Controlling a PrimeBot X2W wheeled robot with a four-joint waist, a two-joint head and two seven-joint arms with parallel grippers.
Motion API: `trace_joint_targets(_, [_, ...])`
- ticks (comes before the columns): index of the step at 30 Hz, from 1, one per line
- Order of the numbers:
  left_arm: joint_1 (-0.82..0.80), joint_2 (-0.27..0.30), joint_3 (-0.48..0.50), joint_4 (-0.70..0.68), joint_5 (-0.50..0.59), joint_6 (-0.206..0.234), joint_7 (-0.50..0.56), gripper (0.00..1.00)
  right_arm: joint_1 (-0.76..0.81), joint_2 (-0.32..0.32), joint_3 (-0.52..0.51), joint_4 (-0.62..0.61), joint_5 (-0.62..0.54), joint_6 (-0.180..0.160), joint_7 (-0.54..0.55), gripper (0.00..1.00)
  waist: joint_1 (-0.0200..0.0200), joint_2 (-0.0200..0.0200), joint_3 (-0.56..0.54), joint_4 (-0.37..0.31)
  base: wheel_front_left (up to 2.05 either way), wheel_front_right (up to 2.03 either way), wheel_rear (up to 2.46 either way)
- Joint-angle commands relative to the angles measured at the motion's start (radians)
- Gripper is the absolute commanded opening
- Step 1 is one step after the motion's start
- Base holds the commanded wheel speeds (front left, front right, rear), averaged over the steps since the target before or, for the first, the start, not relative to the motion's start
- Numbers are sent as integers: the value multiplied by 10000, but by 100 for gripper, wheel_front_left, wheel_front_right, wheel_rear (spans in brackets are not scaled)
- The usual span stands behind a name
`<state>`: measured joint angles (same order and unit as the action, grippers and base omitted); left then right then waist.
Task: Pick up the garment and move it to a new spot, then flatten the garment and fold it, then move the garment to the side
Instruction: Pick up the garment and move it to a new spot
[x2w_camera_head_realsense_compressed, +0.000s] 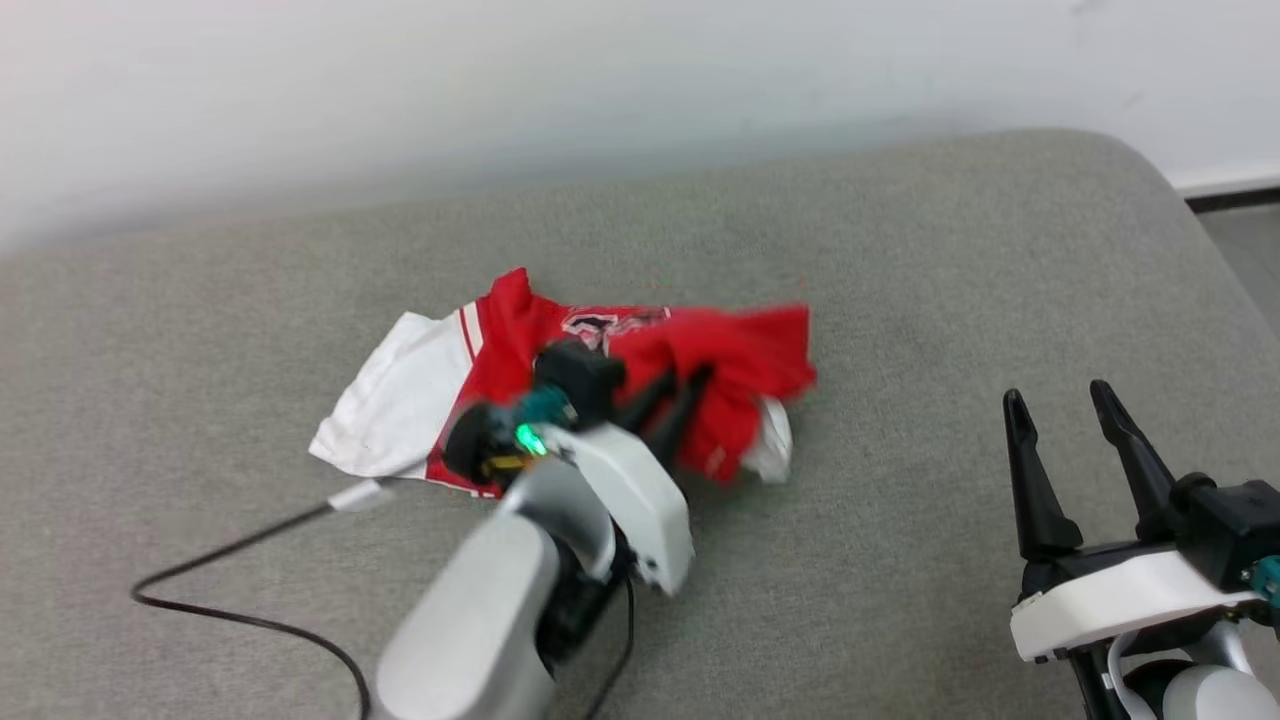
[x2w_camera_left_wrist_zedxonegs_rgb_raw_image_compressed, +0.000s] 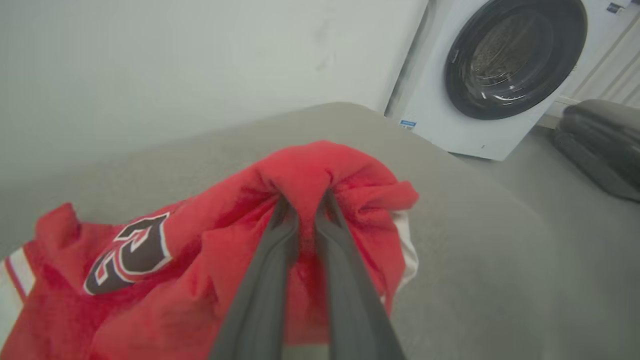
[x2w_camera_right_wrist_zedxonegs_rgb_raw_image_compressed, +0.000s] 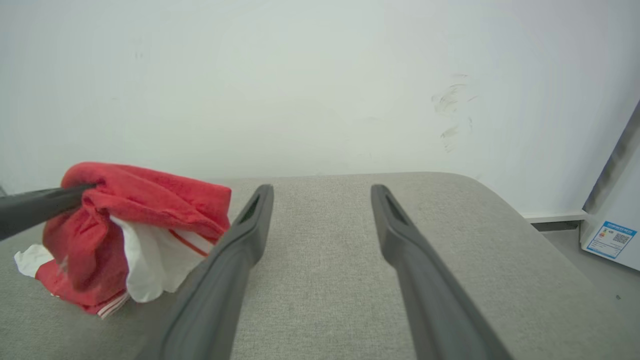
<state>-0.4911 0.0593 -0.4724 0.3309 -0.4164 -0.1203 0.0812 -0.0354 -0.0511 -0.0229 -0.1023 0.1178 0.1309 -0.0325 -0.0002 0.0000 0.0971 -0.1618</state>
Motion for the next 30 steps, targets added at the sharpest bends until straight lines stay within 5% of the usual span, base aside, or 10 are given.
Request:
trace_joint_targets(1, [220,33,-230,47,-59,-36,8,0,-99,15,16,-57,41,-3,-73,100,2,0,383,-176,0,0,0])
trace_joint_targets(6, [843,-59,-1391,624,-180,-69,-112,0,-311,15,79,123,178,-3,-245,100,2,0,894,-185,0,0,0])
trace_joint_targets(7, [905,-65,-1556,729,-176,-67,-199,11,-336,17,72,158,187,-3,-290,100,2,0,954,-163,0,0,0])
trace_joint_targets(8, [962,-73,-1738,837,-190,-75,-262,62,-370,15,61,210,198,-3,-337,100,2,0,988,-133,0,0,0])
trace_joint_targets(9, [1004,-79,-1921,927,-234,-85,-360,100,-414,15,59,263,213,-3,-363,100,2,0,1011,-104,0,0,0])
trace_joint_targets(19, [572,-45,-2053,350,-287,71,-2354,100,-343,15,-138,480,19,-3,-334,100,2,0,484,542,0,0,0])
trace_joint_targets(30, [1215,975,103,-143,-632,1631,-3327,100,66,14,-238,514,-55,-3,40,100,2,0,-222,1269,0,0,0])
